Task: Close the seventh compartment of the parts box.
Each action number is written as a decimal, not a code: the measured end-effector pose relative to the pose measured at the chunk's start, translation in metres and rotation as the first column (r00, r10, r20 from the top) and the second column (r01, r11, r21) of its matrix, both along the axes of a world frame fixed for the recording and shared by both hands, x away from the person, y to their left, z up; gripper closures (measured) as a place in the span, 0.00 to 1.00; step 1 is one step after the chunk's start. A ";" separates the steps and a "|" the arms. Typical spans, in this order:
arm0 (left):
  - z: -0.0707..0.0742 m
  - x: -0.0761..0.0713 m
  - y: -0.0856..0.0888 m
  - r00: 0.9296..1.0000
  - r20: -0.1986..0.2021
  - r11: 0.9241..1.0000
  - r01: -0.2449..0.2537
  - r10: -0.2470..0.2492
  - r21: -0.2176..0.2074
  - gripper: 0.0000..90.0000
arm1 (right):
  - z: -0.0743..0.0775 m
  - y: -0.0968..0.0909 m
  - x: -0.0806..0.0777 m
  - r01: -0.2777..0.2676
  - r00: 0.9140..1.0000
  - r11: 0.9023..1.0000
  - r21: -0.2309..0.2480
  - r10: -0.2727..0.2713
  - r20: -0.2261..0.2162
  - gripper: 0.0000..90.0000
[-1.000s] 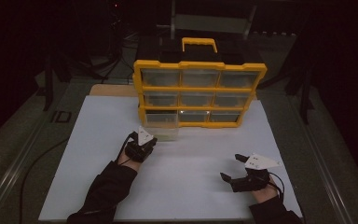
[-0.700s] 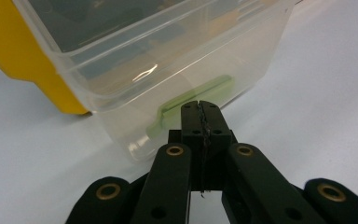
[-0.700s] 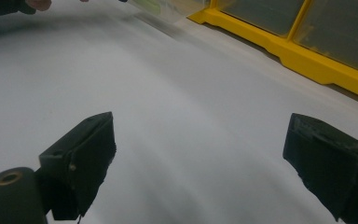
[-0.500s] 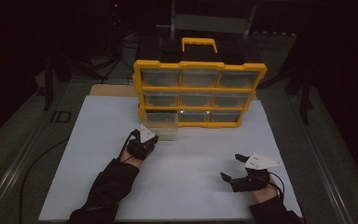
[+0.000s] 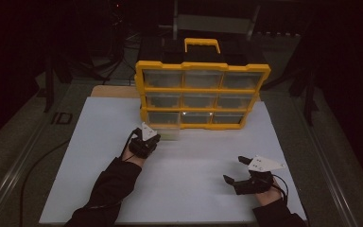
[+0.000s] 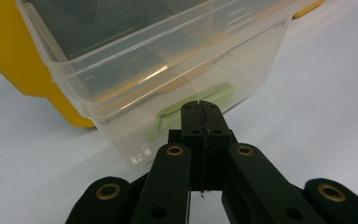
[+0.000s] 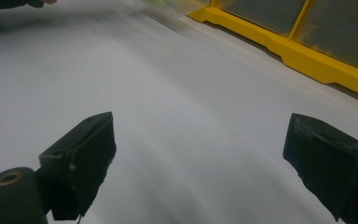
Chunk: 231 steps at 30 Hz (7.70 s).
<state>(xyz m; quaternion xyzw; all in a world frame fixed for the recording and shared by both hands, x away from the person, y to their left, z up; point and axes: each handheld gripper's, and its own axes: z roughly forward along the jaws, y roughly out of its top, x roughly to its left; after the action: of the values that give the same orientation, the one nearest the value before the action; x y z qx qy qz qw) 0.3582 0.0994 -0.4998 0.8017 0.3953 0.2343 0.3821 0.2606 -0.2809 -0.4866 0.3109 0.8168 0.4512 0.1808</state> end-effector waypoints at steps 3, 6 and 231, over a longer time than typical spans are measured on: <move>0.000 0.001 0.000 1.000 0.001 1.000 0.000 0.000 0.002 1.00 | 0.000 0.000 0.000 0.000 1.000 1.000 0.001 0.000 0.000 0.10; 0.000 0.003 0.000 1.000 0.000 1.000 -0.001 0.001 0.004 1.00 | 0.000 0.000 0.000 -0.001 1.000 1.000 0.000 0.001 0.000 0.10; 0.069 -0.063 0.107 0.997 0.063 0.982 0.062 -0.052 -0.177 0.00 | 0.003 0.003 -0.001 -0.012 1.000 1.000 0.009 0.012 0.013 0.10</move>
<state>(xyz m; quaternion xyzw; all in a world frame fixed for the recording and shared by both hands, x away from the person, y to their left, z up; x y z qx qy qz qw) 0.2956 0.2064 -0.4312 0.7681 0.3803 0.2101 0.4703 0.2600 -0.2775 -0.4840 0.3038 0.8155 0.4577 0.1818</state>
